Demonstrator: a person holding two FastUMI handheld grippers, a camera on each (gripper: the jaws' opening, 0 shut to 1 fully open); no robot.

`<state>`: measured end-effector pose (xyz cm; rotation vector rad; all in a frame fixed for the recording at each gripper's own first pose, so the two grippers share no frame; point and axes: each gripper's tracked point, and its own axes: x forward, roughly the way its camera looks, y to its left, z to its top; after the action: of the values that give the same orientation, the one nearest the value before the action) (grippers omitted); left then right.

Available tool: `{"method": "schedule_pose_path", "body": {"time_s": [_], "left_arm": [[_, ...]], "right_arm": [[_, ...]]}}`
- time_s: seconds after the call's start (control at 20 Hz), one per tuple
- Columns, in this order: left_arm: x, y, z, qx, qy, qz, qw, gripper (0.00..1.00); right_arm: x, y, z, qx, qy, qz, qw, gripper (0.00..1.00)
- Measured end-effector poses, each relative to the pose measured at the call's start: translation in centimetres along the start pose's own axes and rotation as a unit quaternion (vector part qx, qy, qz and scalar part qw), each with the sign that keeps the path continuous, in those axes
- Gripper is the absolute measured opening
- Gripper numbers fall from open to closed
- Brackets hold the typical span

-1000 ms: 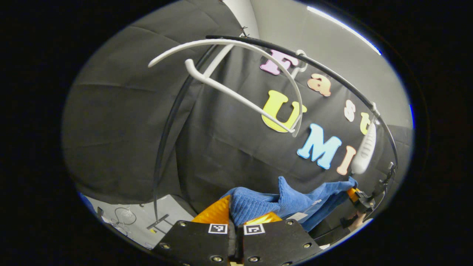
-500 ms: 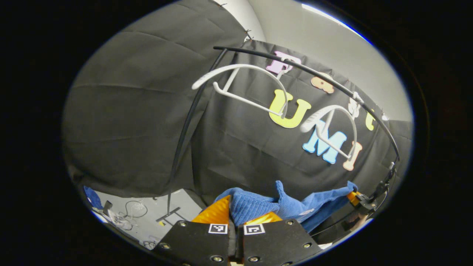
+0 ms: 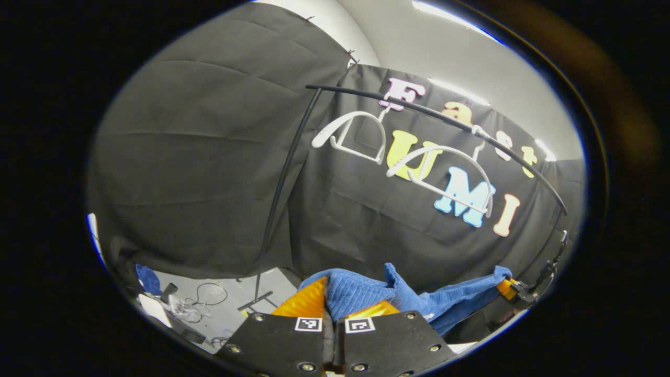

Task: Grasp the clothes on the hanger with both hands and then place them into the laundry hamper below.

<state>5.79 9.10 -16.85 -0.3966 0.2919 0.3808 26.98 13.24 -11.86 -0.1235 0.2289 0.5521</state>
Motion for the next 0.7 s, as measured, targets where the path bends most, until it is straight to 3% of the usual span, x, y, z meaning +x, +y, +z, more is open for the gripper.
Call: {"method": "schedule_pose_path", "body": {"time_s": [0.25,0.5,0.7], "left_arm": [[-0.5,-1.0,-1.1,0.061,0.016,-0.02,0.998,0.01],[-2.0,-3.2,-1.6,0.128,0.033,-0.08,0.988,0.0],[-2.8,-4.0,-2.9,0.145,0.041,-0.129,0.98,0.01]], "right_arm": [[-3.6,-0.2,-2.4,0.023,0.043,-0.018,0.999,0.0],[-7.0,1.6,-1.8,0.051,0.058,-0.051,0.996,0.0],[-8.6,4.1,-0.4,0.068,0.05,-0.067,0.994,0.0]]}}
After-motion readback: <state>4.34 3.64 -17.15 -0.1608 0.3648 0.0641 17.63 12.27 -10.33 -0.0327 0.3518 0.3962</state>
